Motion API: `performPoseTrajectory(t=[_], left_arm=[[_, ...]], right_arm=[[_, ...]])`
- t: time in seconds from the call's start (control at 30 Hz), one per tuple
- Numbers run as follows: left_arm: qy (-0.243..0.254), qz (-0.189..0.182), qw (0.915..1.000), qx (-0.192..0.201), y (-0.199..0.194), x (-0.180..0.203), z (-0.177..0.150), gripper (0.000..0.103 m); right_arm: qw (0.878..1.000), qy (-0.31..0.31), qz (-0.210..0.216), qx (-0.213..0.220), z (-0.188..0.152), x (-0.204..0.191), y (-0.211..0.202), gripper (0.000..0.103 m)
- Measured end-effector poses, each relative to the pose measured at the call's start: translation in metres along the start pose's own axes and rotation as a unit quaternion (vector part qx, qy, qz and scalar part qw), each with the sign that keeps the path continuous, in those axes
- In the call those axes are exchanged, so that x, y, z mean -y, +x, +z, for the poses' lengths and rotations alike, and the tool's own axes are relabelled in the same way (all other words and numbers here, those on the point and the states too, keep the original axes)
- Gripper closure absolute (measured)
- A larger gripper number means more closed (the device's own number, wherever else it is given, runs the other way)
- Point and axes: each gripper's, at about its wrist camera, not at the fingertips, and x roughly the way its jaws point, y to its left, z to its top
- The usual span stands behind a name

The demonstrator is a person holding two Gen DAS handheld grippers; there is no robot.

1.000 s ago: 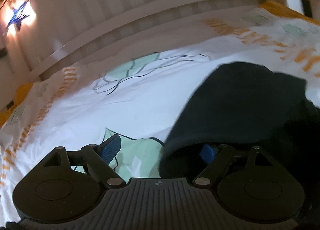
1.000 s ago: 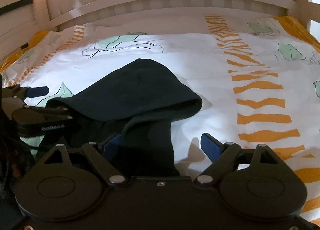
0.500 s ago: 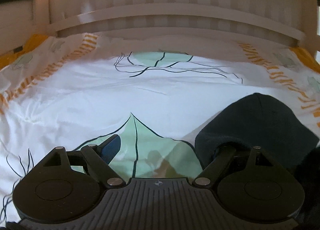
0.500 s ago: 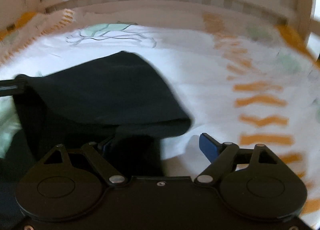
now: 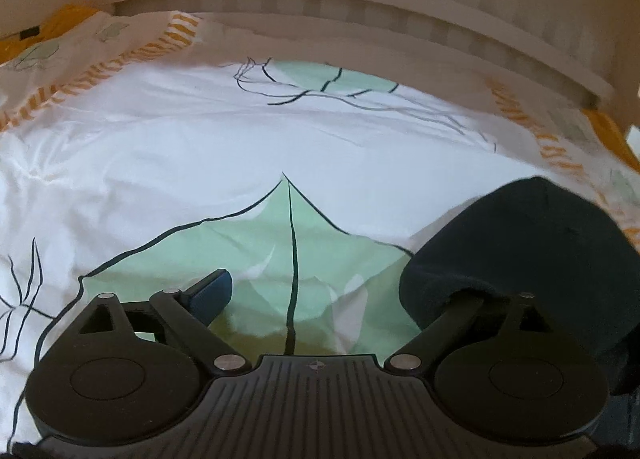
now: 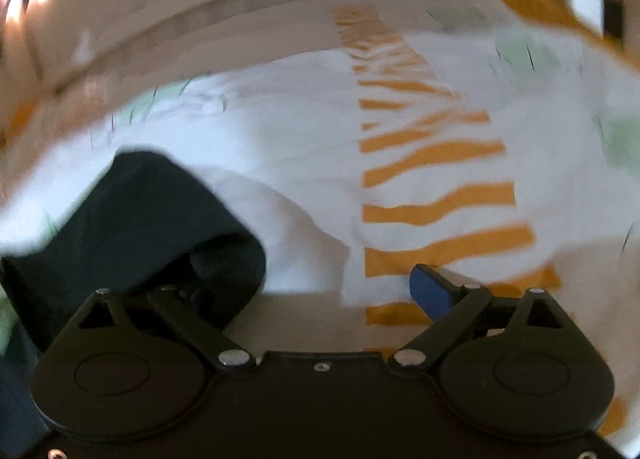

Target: Fold large clothes

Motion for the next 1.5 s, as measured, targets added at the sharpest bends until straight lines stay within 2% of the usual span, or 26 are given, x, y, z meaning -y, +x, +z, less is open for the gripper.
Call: performPoseTrajectory(t=[0.07, 0.1, 0.17, 0.2, 0.3, 0.37, 0.43, 0.47, 0.5, 0.57, 0.63, 0.7, 0.83, 0.97, 1.03, 1.07, 1.17, 1.23, 1.27, 1.3, 1.37, 1.5], left_arm=[[0.014, 0.004, 0.9998, 0.01, -0.002, 0.005, -0.002, 0.01], [0.021, 0.006, 0.9996, 0.017, -0.004, 0.007, -0.002, 0.011], [0.037, 0.011, 0.9989, 0.028, -0.009, 0.013, -0.002, 0.011], [0.04, 0.009, 0.9986, 0.034, -0.011, 0.015, -0.002, 0.011], [0.049, -0.005, 0.9971, 0.057, -0.02, 0.02, 0.001, 0.011], [0.069, 0.003, 0.9953, 0.068, -0.022, 0.022, 0.006, 0.01], [0.083, 0.025, 0.9949, 0.051, -0.015, 0.017, 0.007, 0.01], [0.084, 0.021, 0.9956, 0.035, -0.01, 0.012, 0.007, 0.009], [0.085, 0.018, 0.9959, 0.024, -0.007, 0.009, 0.005, 0.009], [0.111, 0.024, 0.9935, 0.002, 0.0, 0.011, -0.003, 0.008], [0.14, 0.027, 0.9898, -0.012, 0.004, 0.017, -0.009, 0.008], [0.144, 0.021, 0.9892, -0.014, 0.001, 0.016, -0.008, 0.009], [0.193, -0.009, 0.9807, -0.027, -0.014, 0.01, -0.001, 0.009], [0.232, -0.048, 0.9708, -0.034, -0.043, 0.002, 0.003, 0.009], [0.223, -0.065, 0.9724, -0.023, -0.059, -0.005, 0.007, 0.009], [0.207, -0.07, 0.9758, -0.013, -0.066, -0.005, 0.01, 0.009], [0.117, -0.078, 0.99, 0.014, -0.077, -0.006, 0.02, 0.009], [0.064, -0.092, 0.9935, 0.019, -0.074, 0.003, 0.023, 0.009], [0.054, -0.089, 0.9944, 0.021, -0.07, 0.009, 0.023, 0.009], [0.051, -0.085, 0.9948, 0.023, -0.067, 0.016, 0.023, 0.009], [0.057, -0.078, 0.9952, 0.019, -0.056, 0.033, 0.018, 0.009], [0.078, -0.056, 0.9954, -0.001, -0.037, 0.05, 0.002, 0.009]], right_arm=[[1.0, -0.029, -0.008, 0.004, -0.002, -0.009, -0.004, 0.009], [0.997, -0.075, -0.016, 0.01, -0.004, -0.021, -0.006, 0.016], [0.987, -0.154, -0.028, 0.033, -0.009, -0.043, -0.011, 0.017], [0.984, -0.17, -0.028, 0.041, -0.009, -0.05, -0.013, 0.017], [0.983, -0.174, -0.023, 0.049, -0.005, -0.06, -0.013, 0.017], [0.984, -0.17, -0.023, 0.051, 0.002, -0.06, -0.011, 0.017], [0.984, -0.163, -0.052, 0.055, 0.01, -0.052, -0.007, 0.019], [0.982, -0.16, -0.082, 0.05, 0.014, -0.044, 0.001, 0.018], [0.983, -0.154, -0.094, 0.035, 0.017, -0.036, 0.009, 0.011], [0.986, -0.142, -0.083, 0.008, 0.016, -0.021, 0.017, 0.008], [0.985, -0.151, -0.084, 0.003, 0.011, -0.021, 0.018, 0.008], [0.986, -0.152, -0.064, -0.002, 0.012, -0.022, 0.015, 0.012], [0.988, -0.15, -0.001, -0.029, 0.018, -0.015, -0.002, 0.012], [0.983, -0.177, 0.036, -0.043, 0.018, -0.007, -0.028, 0.011], [0.98, -0.188, 0.054, -0.04, 0.018, -0.006, -0.043, 0.011], [0.98, -0.189, 0.059, -0.034, 0.019, -0.007, -0.048, 0.011], [0.983, -0.163, 0.081, -0.003, 0.027, -0.013, -0.057, 0.012], [0.986, -0.138, 0.09, 0.008, 0.033, -0.023, -0.053, 0.028], [0.987, -0.138, 0.086, 0.009, 0.035, -0.028, -0.049, 0.042], [0.987, -0.142, 0.079, 0.01, 0.035, -0.035, -0.044, 0.051], [0.986, -0.146, 0.077, 0.008, 0.034, -0.048, -0.032, 0.059], [0.987, -0.146, 0.068, -0.004, 0.027, -0.059, -0.01, 0.06]])
